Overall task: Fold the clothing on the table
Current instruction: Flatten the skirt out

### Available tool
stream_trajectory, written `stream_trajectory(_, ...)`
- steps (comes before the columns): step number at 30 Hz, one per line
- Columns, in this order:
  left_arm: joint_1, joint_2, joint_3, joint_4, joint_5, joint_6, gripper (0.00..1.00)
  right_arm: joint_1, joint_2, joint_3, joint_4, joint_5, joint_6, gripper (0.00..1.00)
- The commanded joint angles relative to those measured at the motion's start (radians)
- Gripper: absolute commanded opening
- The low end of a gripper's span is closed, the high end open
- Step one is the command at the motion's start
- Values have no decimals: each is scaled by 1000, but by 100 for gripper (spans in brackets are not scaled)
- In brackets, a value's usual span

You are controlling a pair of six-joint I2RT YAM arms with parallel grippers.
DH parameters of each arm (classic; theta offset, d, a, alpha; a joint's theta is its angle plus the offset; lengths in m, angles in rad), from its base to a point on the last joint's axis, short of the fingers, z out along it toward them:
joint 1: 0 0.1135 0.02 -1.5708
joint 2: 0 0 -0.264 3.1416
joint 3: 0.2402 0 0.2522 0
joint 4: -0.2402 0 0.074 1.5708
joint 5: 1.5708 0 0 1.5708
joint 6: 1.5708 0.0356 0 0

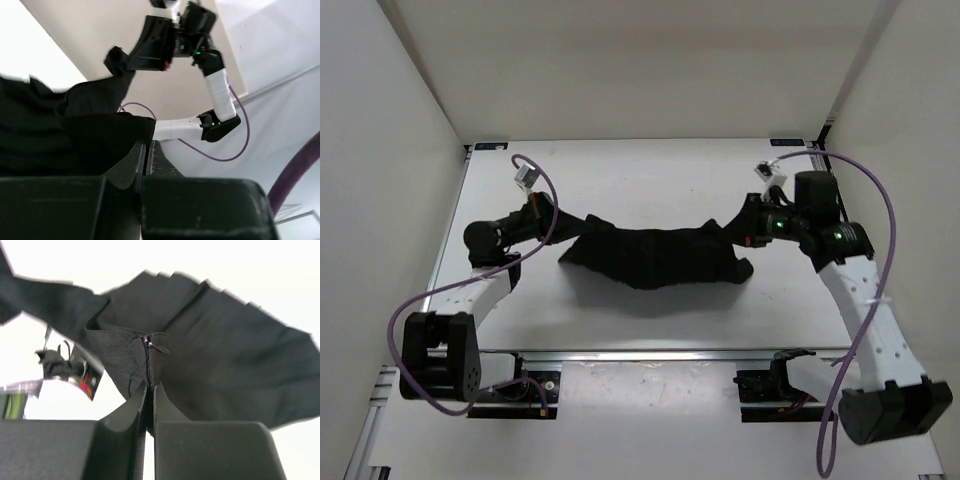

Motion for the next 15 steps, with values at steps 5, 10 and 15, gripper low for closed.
stream_trajectory(5, 39, -15, -53, -231, -24, 227, 0, -203, 30, -199, 244, -139, 119, 0)
stream_trajectory(10, 56, 151, 96, -782, -184, 675, 0, -290, 295, -160, 403, -115, 166, 0)
stream_trajectory(15, -40, 436, 480, -889, -246, 707, 0, -304, 542, 199, 370, -77, 142, 0)
